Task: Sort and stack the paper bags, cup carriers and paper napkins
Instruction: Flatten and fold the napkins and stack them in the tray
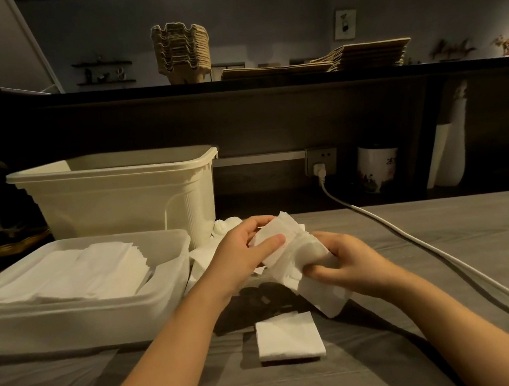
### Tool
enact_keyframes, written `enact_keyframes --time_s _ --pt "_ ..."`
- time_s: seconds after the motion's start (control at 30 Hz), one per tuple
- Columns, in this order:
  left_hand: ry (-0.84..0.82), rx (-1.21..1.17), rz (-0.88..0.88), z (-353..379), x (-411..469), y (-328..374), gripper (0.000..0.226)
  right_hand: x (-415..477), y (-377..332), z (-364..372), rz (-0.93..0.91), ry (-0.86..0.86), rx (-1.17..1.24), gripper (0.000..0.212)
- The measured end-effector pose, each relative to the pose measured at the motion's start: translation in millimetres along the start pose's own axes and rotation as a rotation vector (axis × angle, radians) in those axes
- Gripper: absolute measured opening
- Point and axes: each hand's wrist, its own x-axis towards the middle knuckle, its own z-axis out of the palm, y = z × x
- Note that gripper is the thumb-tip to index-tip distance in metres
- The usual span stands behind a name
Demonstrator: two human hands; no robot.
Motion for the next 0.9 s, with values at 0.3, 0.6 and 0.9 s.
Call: enact_keyframes --time_s 0.3,0.6,0.9 --pt "0.085 -0.182 -0.049 -9.1 3.2 4.1 0.006 0.7 0.0 -1.0 -0.004 -0.001 -0.01 0.019" --pt "0.043 0.136 0.021 -5.5 -1.0 5.1 0.01 0.1 -0.2 -3.1 0.02 -0.029 -0.044 0.016" --pt "0.281 0.472 0.429 -4.7 -0.7 1.5 0.024 2.4 0.6 -3.9 -0.022 0.022 -0.052 0.016"
